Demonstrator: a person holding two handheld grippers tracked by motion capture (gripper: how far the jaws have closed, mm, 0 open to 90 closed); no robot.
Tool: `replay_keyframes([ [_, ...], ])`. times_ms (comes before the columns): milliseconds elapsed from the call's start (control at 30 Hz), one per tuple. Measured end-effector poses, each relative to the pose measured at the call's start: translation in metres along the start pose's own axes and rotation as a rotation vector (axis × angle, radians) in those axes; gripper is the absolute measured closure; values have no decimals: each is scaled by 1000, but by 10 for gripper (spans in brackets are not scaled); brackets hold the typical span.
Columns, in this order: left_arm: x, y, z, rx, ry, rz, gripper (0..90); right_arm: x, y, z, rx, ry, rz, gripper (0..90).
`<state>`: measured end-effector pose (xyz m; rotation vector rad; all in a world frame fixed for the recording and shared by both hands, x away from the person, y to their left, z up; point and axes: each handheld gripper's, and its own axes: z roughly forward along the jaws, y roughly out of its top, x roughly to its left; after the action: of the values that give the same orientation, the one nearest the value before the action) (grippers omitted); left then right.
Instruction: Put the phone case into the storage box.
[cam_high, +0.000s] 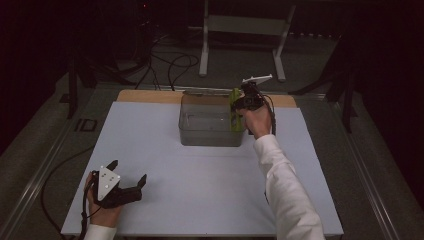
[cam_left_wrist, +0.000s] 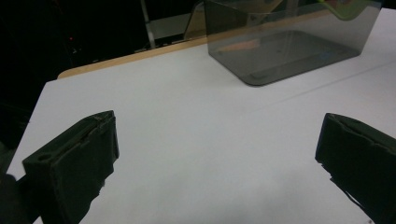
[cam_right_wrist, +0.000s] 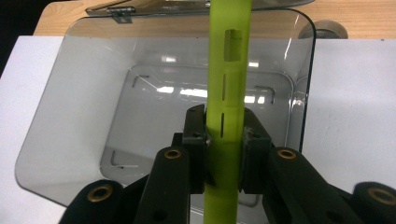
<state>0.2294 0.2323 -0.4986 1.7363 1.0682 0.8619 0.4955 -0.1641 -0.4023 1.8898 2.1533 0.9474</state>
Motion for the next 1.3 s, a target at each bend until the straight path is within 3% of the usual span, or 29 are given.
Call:
replay_keyframes([
  [400, 0, 0, 0, 0, -1, 0, 0, -10, -4, 19, 32, -10, 39, 775],
  [800, 0, 0, 0, 0, -2, 2, 0, -9, -9, 30, 48, -25, 41, 775],
  [1300, 0, 0, 0, 2, -1, 2, 1, -13, -12, 43, 87, -29, 78, 773],
])
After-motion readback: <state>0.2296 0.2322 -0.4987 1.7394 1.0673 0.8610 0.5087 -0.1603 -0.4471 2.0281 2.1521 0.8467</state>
